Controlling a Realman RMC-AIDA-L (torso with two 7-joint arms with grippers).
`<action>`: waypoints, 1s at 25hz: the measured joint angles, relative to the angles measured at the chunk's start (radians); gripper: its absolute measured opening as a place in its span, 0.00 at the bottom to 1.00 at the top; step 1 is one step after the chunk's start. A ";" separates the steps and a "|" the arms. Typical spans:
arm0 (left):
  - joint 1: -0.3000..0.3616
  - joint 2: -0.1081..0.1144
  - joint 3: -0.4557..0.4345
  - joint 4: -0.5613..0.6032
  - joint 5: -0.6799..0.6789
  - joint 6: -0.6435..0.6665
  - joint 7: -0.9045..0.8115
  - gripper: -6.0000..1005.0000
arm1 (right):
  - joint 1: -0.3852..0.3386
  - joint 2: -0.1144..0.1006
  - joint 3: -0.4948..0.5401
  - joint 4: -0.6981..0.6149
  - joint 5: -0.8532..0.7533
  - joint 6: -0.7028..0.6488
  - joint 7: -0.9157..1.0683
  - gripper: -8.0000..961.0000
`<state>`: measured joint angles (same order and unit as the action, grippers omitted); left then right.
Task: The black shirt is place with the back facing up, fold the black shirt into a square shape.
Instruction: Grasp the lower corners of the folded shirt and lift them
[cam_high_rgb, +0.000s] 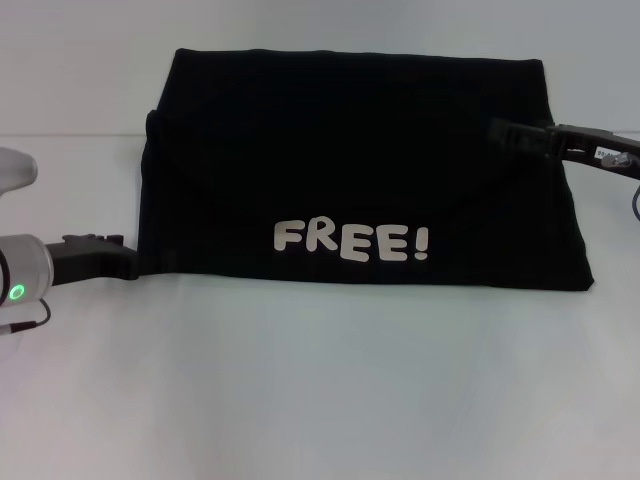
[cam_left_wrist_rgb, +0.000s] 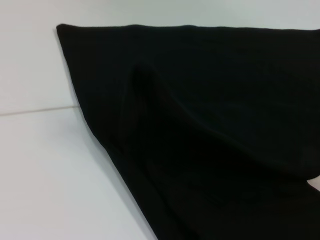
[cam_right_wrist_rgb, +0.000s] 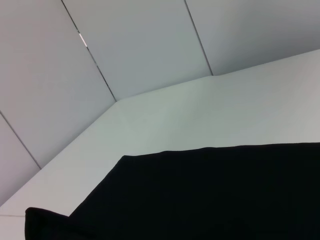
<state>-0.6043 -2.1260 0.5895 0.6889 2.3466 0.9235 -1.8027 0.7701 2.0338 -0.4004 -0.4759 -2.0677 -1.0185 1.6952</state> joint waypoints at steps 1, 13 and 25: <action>0.000 0.000 0.000 -0.003 0.001 0.001 0.000 0.92 | 0.001 0.000 0.000 0.000 0.000 0.000 0.000 0.95; -0.007 -0.003 0.042 -0.010 0.008 0.014 0.001 0.92 | 0.005 0.004 0.000 0.000 0.000 0.002 -0.003 0.95; -0.014 0.000 0.070 -0.008 0.010 0.035 -0.012 0.87 | 0.000 0.006 0.007 -0.001 0.001 0.004 -0.005 0.95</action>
<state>-0.6184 -2.1255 0.6593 0.6809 2.3562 0.9586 -1.8142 0.7696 2.0400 -0.3934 -0.4768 -2.0670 -1.0143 1.6903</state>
